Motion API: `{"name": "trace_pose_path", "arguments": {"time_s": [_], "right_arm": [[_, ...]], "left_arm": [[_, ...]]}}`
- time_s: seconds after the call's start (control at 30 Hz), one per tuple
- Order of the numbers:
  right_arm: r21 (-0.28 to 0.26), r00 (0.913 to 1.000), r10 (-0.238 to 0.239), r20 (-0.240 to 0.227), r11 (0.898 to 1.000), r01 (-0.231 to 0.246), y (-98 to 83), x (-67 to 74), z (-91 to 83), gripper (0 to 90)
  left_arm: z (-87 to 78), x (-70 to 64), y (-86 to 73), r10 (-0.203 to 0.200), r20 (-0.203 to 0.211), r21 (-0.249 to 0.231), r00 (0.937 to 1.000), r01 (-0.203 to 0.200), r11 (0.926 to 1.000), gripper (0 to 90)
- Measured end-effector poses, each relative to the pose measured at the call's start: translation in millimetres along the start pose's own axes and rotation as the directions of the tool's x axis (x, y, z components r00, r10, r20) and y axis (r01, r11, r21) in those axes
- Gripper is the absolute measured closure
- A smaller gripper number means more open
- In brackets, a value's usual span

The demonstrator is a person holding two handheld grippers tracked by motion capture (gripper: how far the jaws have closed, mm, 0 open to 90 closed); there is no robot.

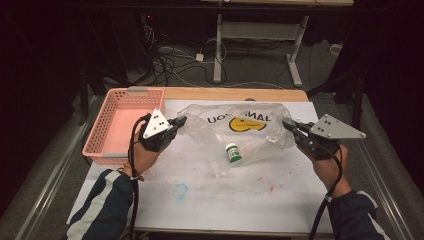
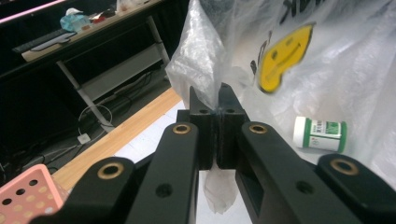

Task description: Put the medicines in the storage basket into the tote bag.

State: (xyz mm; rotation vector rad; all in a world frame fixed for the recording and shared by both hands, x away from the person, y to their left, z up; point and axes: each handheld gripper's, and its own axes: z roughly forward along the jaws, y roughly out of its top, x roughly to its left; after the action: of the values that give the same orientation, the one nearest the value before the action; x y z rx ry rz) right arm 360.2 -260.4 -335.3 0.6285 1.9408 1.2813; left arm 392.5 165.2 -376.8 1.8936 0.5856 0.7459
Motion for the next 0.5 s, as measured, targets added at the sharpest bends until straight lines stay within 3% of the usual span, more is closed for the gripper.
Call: {"name": "trace_pose_path", "arguments": {"time_s": [0.37,0.5], "right_arm": [[0.004,0.9962,0.037,0.078,0.999,-0.038,10.6,-25.7,35.2,90.0],[-0.018,0.9962,0.064,0.058,0.998,-0.063,19.9,-28.0,40.3,90.0]], "left_arm": [[10.8,11.0,15.6,-0.016,-0.031,-0.033,0.9994,0.015,0.9993,85.7],[6.7,10.7,29.6,-0.016,-0.031,-0.078,0.9994,0.013,0.9969,85.8]]}}
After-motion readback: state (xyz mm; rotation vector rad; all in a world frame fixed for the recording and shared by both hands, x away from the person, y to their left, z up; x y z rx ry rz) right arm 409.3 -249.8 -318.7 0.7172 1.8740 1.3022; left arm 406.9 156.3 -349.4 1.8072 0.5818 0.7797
